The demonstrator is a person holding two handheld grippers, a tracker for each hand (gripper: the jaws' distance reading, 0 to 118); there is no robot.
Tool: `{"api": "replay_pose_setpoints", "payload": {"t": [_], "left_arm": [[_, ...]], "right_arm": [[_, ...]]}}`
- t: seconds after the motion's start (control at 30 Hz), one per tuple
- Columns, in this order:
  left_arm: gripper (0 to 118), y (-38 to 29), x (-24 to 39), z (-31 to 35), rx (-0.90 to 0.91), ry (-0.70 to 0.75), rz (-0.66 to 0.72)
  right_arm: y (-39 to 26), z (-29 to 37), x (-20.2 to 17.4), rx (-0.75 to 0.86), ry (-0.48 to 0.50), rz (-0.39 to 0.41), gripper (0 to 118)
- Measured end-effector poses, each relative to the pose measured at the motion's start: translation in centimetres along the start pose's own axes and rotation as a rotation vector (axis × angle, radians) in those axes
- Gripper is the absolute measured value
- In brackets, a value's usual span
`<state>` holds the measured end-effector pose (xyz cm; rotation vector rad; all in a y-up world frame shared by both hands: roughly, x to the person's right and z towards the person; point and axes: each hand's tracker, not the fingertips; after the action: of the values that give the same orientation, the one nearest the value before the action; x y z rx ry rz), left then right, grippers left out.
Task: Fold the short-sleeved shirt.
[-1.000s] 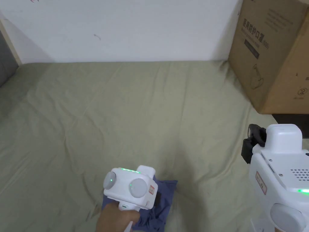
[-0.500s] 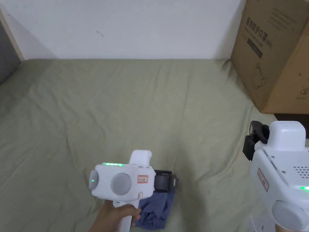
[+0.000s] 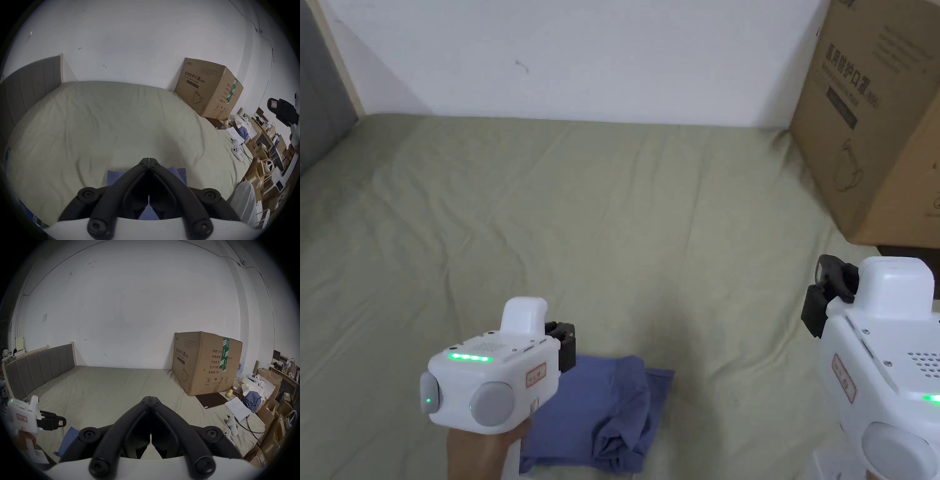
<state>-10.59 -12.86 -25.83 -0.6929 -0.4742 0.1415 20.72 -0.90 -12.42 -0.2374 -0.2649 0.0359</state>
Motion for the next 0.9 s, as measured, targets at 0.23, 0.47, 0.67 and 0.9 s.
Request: {"api": "replay_pose_setpoints", "payload": {"t": [0.23, 0.47, 0.67, 0.9], "left_arm": [[0, -3.2, 2.0, -3.1, -0.135, -0.045, 0.034], [0, -6.7, 5.4, -6.7, -0.213, -0.052, -0.049], [0, -9.5, 7.3, -8.5, -0.253, -0.028, -0.132], [0, -9.8, 8.5, -8.1, -0.250, 0.011, -0.206]], "right_arm": [[-0.3, 0.0, 0.4, -0.008, -0.014, 0.000, 0], [-0.7, -0.1, 1.3, -0.024, -0.026, -0.007, 0], [-1.0, -0.2, 2.2, -0.038, -0.042, 0.001, 0], [-1.1, 0.1, 2.4, -0.039, -0.051, -0.007, 0]]}}
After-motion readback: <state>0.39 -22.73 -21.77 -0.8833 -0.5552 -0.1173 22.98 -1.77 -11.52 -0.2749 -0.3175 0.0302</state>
